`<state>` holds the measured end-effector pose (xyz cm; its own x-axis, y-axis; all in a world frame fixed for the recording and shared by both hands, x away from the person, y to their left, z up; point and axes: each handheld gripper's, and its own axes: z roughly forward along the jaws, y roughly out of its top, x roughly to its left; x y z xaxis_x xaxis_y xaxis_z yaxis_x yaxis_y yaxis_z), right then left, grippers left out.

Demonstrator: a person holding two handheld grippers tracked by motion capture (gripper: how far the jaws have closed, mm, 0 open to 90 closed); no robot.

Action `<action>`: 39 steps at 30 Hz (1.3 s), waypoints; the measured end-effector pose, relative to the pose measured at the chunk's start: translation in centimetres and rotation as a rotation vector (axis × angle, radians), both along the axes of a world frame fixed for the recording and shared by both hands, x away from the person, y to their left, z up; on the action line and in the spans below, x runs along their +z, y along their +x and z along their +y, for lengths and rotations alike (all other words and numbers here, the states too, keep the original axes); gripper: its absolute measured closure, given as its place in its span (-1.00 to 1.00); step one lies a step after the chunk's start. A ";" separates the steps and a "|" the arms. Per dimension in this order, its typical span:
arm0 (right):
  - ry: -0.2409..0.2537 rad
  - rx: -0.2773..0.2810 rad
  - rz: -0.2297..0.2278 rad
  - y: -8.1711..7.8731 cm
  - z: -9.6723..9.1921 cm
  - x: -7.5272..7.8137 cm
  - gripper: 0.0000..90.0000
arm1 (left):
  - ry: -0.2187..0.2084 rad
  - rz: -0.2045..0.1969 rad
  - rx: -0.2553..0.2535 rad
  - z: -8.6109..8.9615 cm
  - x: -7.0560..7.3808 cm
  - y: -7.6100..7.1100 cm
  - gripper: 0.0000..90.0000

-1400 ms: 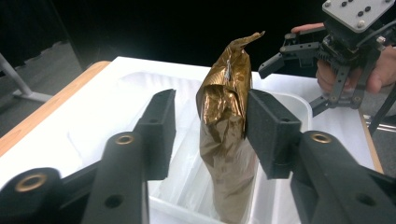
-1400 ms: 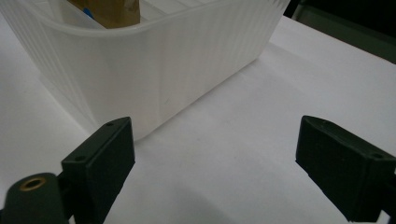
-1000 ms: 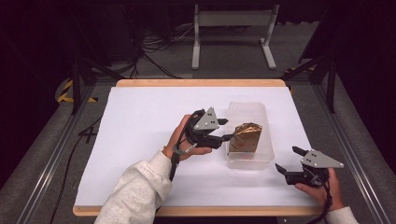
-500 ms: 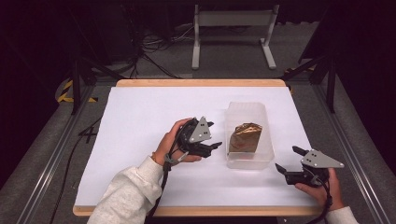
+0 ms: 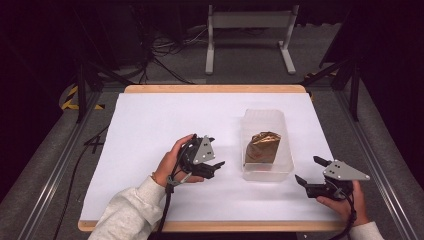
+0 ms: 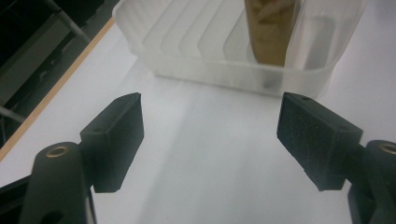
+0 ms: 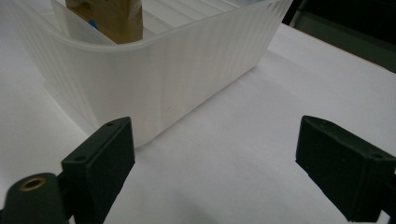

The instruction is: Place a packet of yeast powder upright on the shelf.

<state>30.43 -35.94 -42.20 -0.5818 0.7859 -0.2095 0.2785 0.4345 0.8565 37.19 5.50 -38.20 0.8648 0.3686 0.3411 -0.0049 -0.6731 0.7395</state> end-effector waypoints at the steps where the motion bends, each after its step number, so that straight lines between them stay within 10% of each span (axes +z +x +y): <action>1: 0.002 0.000 0.001 0.0 0.0 0.0 -0.73 | 0.003 0.005 0.007 0.3 -0.1 0.0 -0.49; 15: -0.003 0.003 -0.002 0.0 0.1 0.1 -0.73 | 0.040 0.014 0.124 5.1 -2.4 -0.8 -0.69; 39: -0.012 0.011 -0.004 0.0 0.3 0.0 -0.73 | -0.029 0.075 0.298 14.2 -5.0 -2.3 -0.77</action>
